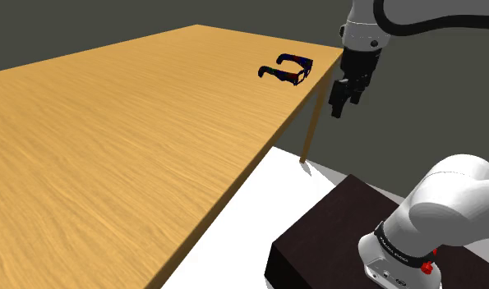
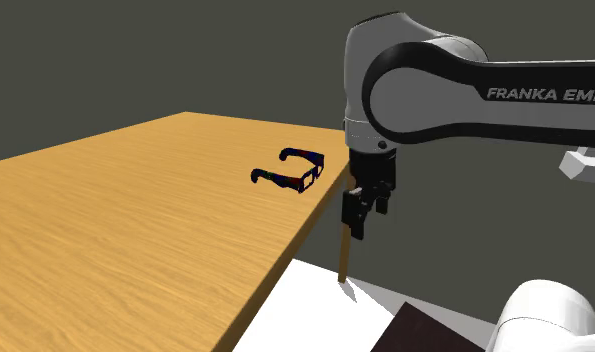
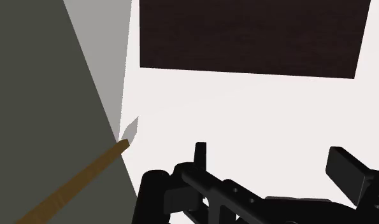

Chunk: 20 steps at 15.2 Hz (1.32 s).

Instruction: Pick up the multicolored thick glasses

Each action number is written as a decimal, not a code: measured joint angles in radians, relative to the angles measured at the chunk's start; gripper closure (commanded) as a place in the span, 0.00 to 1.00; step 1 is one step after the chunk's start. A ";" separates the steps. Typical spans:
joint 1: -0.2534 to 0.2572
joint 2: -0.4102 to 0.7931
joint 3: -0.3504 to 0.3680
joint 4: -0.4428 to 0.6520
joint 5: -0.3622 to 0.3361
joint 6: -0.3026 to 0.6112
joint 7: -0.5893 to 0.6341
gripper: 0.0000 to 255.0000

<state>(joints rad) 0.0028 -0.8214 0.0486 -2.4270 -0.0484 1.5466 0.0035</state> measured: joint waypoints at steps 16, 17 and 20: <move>0.018 0.548 0.062 0.560 -0.046 0.013 -0.031 0.00; 0.021 0.589 0.069 0.610 -0.051 0.005 -0.029 0.00; 0.026 0.664 0.080 0.695 -0.064 -0.003 -0.031 0.00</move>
<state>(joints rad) 0.0283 -0.1577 0.1286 -1.7318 -0.1123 1.5432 -0.0275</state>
